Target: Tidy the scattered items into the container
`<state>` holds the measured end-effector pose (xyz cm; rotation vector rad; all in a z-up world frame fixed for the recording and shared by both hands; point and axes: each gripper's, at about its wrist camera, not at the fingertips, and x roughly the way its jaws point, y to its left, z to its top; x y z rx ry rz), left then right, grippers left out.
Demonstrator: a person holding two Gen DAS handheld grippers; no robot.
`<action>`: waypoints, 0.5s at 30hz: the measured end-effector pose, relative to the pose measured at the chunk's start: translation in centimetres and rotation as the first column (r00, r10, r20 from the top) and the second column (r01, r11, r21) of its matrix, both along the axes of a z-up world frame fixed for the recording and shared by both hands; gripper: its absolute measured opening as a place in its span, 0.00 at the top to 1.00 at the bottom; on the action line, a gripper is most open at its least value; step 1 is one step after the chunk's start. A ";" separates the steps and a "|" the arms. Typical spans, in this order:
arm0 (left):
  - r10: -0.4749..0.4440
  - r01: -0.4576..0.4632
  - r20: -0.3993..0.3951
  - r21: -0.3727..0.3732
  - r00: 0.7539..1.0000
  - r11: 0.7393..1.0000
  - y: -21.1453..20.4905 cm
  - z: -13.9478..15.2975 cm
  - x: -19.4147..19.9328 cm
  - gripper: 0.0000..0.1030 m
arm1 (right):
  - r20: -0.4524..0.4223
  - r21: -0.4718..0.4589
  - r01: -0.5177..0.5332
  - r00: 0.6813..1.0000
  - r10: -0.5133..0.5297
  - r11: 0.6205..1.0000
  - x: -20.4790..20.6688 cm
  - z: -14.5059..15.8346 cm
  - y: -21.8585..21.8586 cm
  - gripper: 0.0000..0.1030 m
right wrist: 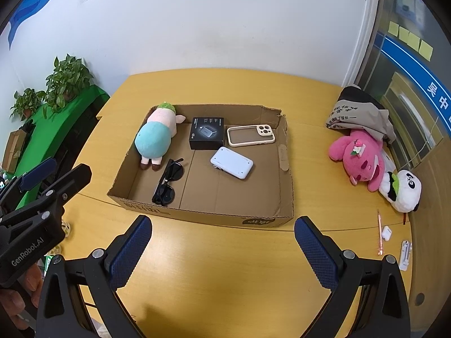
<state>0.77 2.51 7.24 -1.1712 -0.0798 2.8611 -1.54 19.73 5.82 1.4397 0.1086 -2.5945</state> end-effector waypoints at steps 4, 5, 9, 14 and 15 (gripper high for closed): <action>-0.005 0.005 0.010 -0.002 1.000 1.000 0.2 -0.3 -0.3 0.23 | 0.005 -0.001 0.002 1.000 -0.002 1.000 -0.2 -0.2 0.1 0.00; -0.007 0.007 0.012 -0.002 1.000 1.000 0.2 -0.3 -0.3 0.23 | 0.006 -0.002 0.003 1.000 -0.003 1.000 -0.3 -0.3 0.1 0.00; -0.015 0.015 0.016 0.017 1.000 1.000 0.1 -0.5 -0.6 0.23 | 0.010 -0.004 0.008 1.000 -0.007 1.000 -0.6 -0.5 0.2 0.00; -0.014 0.014 0.013 0.009 1.000 1.000 0.1 -0.5 -0.8 0.23 | 0.011 -0.004 0.007 1.000 -0.007 1.000 -0.8 -0.6 0.1 0.00; -0.013 0.013 0.010 0.010 1.000 1.000 0.1 -0.5 -0.8 0.23 | 0.013 -0.005 0.006 1.000 -0.006 1.000 -0.8 -0.7 0.1 0.00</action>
